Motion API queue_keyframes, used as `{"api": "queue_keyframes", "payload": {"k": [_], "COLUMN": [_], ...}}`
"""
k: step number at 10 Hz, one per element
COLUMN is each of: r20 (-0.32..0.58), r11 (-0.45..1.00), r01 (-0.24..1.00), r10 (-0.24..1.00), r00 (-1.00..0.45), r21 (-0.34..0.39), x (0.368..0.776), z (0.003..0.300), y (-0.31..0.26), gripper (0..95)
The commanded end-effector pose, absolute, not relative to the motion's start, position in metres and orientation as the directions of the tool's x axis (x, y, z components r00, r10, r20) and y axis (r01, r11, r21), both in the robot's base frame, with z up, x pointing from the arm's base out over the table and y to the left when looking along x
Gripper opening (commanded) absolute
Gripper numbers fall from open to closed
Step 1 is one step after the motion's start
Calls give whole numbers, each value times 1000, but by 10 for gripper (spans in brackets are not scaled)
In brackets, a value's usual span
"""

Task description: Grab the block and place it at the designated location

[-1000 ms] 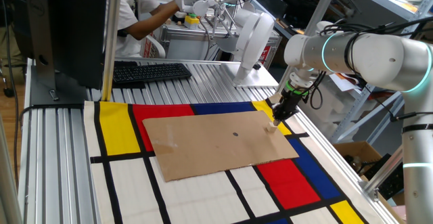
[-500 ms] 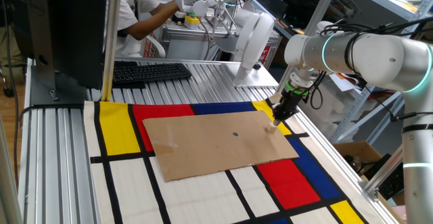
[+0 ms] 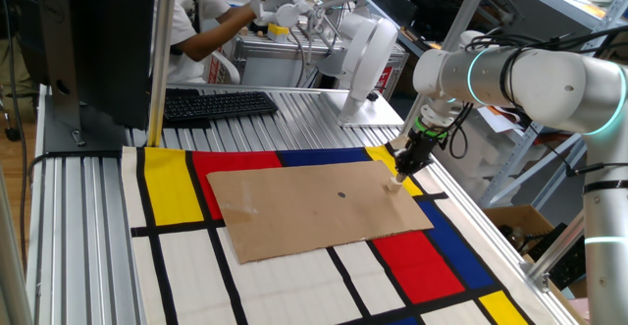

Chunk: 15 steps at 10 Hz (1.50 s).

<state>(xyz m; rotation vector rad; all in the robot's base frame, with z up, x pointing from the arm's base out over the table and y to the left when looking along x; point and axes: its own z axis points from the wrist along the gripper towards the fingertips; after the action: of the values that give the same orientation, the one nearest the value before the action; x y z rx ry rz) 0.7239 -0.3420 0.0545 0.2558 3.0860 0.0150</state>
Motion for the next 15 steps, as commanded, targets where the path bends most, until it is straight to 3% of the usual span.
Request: {"api": "queue_keyframes", "payload": {"k": [1,15], "r20": [-42,-43], "r11": [983,985], "r01": [181,170], "r10": [181,170], "r00": [-983,-984], "r21": [10,9], "x": [723,723], "z": [55,56], "y": [-342,-343], "gripper": [0,0]}}
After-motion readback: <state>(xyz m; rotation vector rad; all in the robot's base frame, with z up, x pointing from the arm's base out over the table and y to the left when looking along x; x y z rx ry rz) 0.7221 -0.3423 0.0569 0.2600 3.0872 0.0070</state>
